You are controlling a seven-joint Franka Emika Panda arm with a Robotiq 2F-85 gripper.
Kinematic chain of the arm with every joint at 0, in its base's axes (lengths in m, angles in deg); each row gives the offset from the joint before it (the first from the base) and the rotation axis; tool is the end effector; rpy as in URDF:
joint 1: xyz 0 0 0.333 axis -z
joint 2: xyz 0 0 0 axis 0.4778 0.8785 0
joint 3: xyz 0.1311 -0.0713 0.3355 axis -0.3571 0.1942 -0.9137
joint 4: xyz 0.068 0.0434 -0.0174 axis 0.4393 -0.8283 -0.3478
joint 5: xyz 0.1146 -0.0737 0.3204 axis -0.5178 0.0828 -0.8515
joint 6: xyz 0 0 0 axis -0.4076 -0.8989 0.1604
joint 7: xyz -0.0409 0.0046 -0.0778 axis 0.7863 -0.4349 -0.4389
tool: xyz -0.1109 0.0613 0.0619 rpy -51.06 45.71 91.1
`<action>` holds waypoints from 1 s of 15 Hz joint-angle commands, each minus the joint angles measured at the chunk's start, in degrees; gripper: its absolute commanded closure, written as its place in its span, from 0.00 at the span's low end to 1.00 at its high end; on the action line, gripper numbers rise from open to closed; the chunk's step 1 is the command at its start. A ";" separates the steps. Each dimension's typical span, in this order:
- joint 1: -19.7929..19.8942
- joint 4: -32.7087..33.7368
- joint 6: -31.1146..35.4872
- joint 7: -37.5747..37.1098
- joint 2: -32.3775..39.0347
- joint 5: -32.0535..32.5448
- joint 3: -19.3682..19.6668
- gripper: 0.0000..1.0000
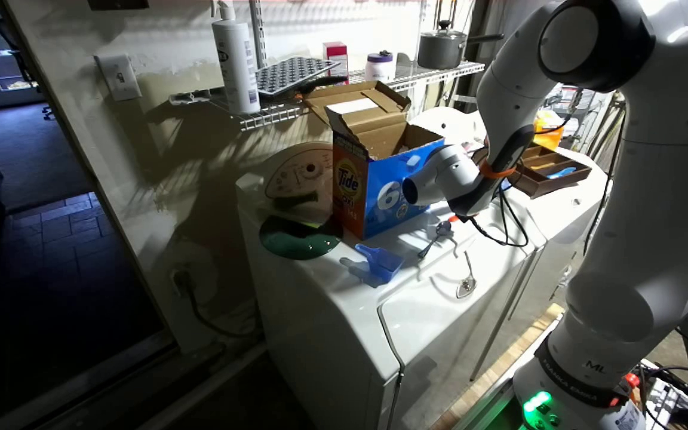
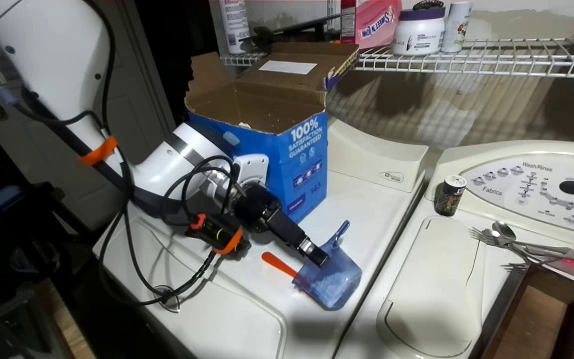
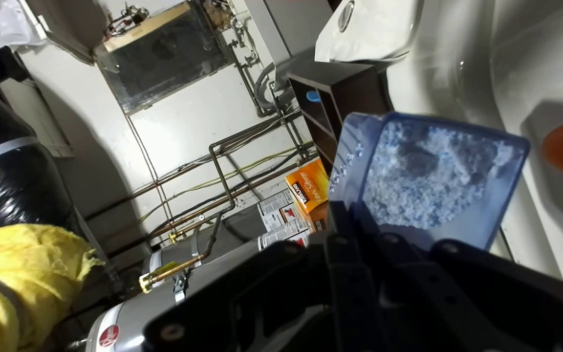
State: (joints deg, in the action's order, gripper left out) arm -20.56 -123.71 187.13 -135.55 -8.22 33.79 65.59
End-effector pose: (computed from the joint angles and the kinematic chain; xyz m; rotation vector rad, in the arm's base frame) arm 0.4291 -0.2367 0.3155 1.6186 -0.4847 0.2696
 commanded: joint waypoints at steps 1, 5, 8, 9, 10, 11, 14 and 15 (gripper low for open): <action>0.11 1.63 -1.57 -1.74 1.58 1.09 -0.47 0.99; -0.06 2.46 -2.10 -2.11 2.15 1.25 -0.60 0.99; -0.12 2.67 -2.12 -2.10 2.45 1.35 -0.72 0.99; -0.16 2.63 -2.21 -2.09 2.54 1.47 -0.75 0.99; -0.19 2.62 -2.36 -2.13 2.65 1.57 -0.78 0.99; -0.27 2.53 -2.81 -2.20 2.73 1.79 -0.81 0.99; -0.26 2.36 -3.16 -2.15 2.77 1.98 -0.93 0.99; -0.28 2.29 -3.41 -2.12 2.76 2.09 -0.96 0.99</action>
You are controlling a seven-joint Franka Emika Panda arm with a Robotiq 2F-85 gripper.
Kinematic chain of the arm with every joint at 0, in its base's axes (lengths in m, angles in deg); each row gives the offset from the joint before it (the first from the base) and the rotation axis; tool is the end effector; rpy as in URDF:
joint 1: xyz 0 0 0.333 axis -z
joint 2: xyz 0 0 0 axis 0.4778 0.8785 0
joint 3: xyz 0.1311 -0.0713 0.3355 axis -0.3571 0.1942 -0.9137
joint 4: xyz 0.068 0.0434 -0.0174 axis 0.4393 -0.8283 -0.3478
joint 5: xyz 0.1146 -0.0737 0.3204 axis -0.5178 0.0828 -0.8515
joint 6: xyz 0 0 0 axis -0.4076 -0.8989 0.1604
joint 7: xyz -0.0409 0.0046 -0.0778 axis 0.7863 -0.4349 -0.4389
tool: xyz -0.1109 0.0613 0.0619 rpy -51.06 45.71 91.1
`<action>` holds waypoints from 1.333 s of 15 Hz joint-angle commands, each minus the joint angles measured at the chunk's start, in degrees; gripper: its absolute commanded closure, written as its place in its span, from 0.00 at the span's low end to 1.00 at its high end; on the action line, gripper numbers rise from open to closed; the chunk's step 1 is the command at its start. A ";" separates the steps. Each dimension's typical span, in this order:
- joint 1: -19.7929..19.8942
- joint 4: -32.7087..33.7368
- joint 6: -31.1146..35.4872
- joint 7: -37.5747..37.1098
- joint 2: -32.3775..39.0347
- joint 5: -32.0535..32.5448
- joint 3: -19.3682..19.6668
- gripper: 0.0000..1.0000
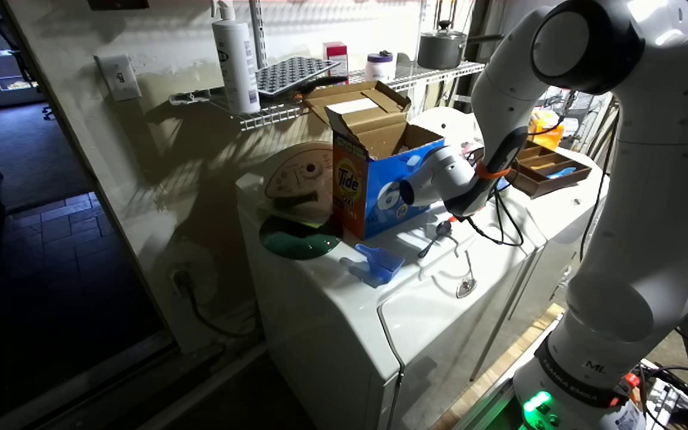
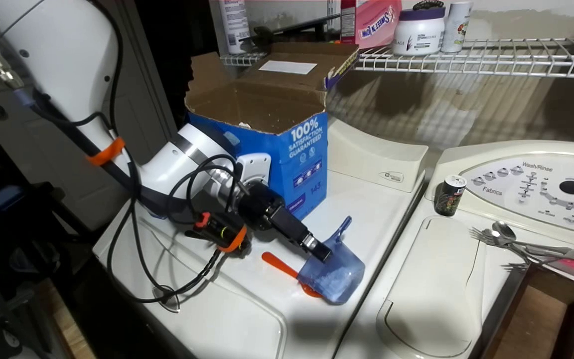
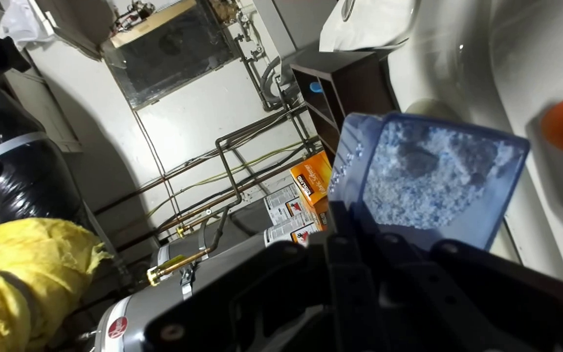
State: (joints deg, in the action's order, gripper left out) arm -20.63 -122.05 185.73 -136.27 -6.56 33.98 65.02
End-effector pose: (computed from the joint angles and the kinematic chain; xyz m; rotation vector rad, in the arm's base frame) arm 0.4394 -0.2365 0.3131 1.5949 -0.4847 0.2824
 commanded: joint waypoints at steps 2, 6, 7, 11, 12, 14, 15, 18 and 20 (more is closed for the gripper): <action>-0.23 0.51 -2.53 -1.40 1.12 2.09 -0.43 0.99; -0.32 0.35 -3.44 -1.47 1.23 2.40 -0.55 0.99; -0.34 0.33 -3.60 -1.48 1.25 2.46 -0.57 0.99; -0.53 0.20 -4.36 -1.52 1.44 2.94 -0.64 0.99; -0.56 0.10 -4.47 -1.50 1.44 3.12 -0.68 0.99; -0.67 -0.03 -4.96 -1.49 1.57 3.64 -0.73 0.99; -0.71 -0.07 -5.19 -1.46 1.64 3.90 -0.75 0.99; -0.69 -0.12 -5.26 -1.36 1.87 4.01 -0.85 0.99; -0.66 -0.22 -5.00 -1.13 1.91 3.77 -0.98 0.99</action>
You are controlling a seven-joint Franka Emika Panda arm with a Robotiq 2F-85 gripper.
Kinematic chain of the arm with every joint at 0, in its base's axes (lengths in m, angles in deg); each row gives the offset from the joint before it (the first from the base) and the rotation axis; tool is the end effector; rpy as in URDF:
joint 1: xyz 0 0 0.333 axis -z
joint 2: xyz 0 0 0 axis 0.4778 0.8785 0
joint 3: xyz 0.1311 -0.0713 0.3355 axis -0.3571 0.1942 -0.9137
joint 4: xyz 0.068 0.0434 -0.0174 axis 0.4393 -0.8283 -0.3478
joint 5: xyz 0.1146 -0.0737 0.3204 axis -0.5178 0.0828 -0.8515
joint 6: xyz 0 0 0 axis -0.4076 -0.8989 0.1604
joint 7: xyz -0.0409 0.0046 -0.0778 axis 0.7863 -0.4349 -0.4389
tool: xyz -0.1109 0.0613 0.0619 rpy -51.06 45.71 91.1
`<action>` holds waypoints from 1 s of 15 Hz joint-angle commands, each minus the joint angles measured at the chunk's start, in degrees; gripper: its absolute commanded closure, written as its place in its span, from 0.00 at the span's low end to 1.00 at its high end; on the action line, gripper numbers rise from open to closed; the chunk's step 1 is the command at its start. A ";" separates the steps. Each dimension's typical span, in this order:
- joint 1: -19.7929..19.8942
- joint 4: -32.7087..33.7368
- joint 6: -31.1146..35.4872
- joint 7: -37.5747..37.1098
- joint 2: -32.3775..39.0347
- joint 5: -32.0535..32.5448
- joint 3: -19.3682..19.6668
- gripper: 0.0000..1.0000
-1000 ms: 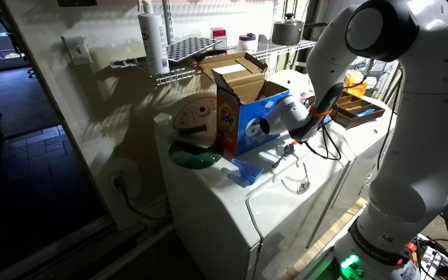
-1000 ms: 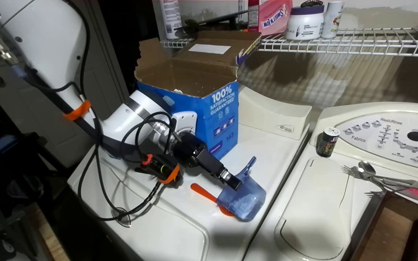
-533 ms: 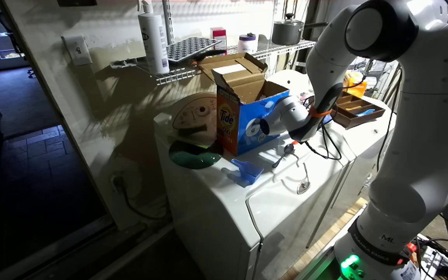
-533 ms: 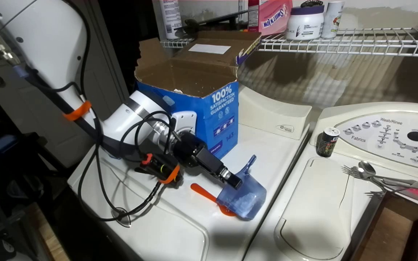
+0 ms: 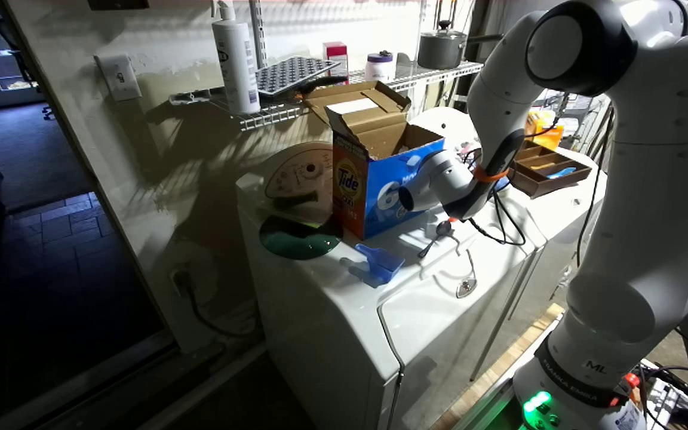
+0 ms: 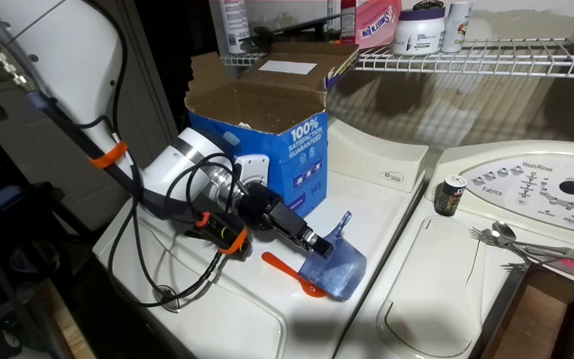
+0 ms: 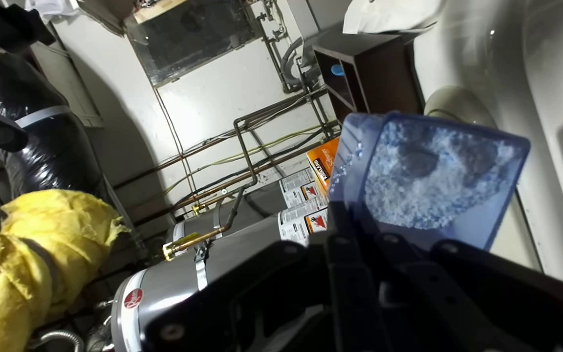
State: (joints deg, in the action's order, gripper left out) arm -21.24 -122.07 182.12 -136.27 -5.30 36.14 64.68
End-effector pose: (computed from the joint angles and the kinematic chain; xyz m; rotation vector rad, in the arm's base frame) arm 0.4422 -0.2352 0.3122 1.5371 -0.4290 0.2834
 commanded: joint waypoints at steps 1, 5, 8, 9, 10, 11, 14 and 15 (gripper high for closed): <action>-0.09 -0.18 -1.59 -1.18 0.79 1.64 -0.65 0.99; -0.30 -0.22 -2.43 -1.19 1.22 1.90 -0.79 0.99; -0.28 -0.12 -2.87 -1.17 1.53 1.89 -0.94 0.99; -0.35 -0.13 -3.38 -1.28 1.64 2.04 -0.95 0.99; -0.30 -0.18 -3.39 -1.19 1.63 2.00 -1.03 0.99; -0.33 -0.15 -3.75 -1.22 1.77 2.05 -1.07 0.99; -0.42 -0.21 -4.60 -1.31 2.08 2.39 -1.17 0.99; -0.48 -0.23 -4.91 -1.33 2.22 2.57 -1.19 0.99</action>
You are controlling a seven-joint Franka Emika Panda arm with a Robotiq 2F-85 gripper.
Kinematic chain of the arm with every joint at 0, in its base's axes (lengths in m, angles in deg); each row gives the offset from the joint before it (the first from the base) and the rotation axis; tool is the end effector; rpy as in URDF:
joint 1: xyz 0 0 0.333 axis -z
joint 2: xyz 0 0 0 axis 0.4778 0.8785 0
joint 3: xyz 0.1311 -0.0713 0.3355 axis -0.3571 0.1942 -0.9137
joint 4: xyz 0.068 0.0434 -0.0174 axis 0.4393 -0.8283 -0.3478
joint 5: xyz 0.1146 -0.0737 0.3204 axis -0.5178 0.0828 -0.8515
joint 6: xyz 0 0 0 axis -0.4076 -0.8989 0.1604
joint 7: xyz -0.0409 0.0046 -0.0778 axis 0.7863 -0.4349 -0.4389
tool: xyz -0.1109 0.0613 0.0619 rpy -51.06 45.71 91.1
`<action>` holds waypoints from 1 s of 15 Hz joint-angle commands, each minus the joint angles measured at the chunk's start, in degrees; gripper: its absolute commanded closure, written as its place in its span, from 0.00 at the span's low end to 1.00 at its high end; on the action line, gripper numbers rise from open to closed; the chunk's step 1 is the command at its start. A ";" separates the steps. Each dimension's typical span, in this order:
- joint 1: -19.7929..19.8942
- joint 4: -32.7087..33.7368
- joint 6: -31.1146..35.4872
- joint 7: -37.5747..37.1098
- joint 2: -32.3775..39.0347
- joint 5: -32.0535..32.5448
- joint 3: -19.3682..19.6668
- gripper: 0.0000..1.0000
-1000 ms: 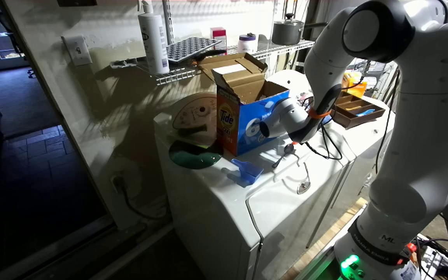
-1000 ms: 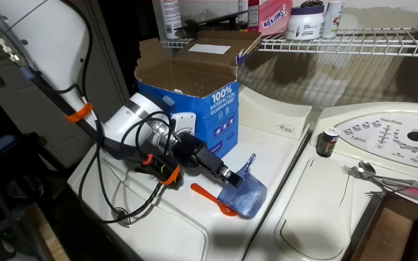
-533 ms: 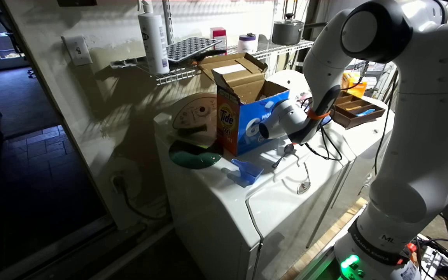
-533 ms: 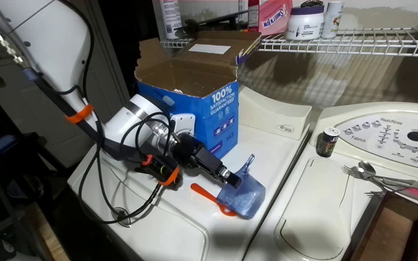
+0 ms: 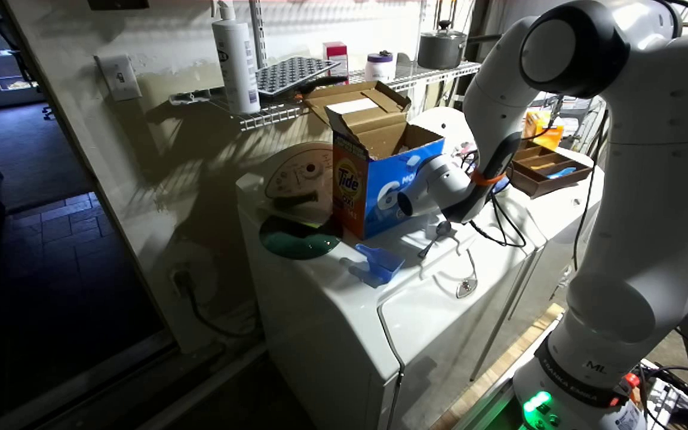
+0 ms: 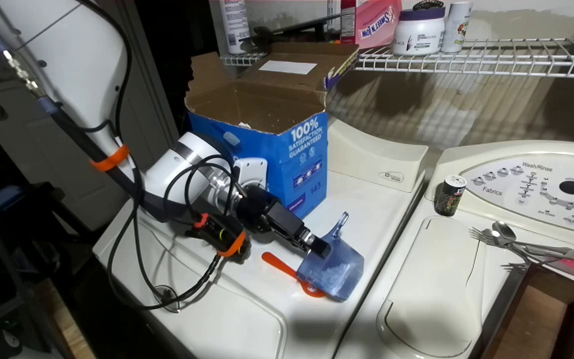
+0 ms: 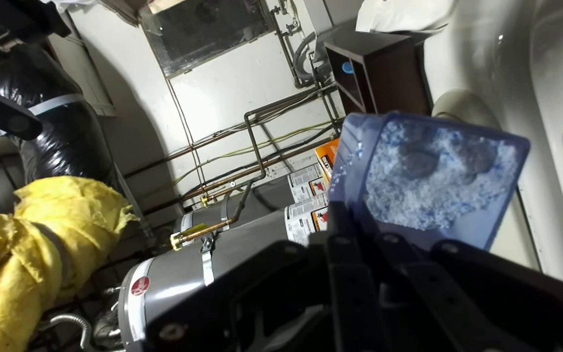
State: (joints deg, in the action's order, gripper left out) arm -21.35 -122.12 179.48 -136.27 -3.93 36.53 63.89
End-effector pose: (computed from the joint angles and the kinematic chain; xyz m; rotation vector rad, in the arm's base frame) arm 0.4424 -0.2322 0.3062 1.5041 -0.3991 0.2679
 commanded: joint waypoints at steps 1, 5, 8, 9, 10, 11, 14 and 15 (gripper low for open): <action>-0.39 -0.21 -2.50 -1.32 0.95 2.26 -0.46 0.99; -0.38 -0.21 -2.79 -1.27 1.13 2.28 -0.72 0.99; -0.47 -0.25 -3.39 -1.24 1.28 2.43 -0.82 0.99; -0.48 -0.26 -3.45 -1.20 1.28 2.46 -0.85 0.99; -0.55 -0.30 -3.69 -1.21 1.32 2.56 -0.87 0.99; -0.56 -0.35 -3.74 -1.19 1.32 2.67 -0.91 0.99; -0.56 -0.43 -3.84 -1.15 1.44 3.03 -0.97 0.99; -0.41 -0.40 -3.41 -1.10 1.34 2.72 -1.04 0.99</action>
State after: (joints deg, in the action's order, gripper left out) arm -21.73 -122.27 177.38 -136.27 -3.11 37.81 63.30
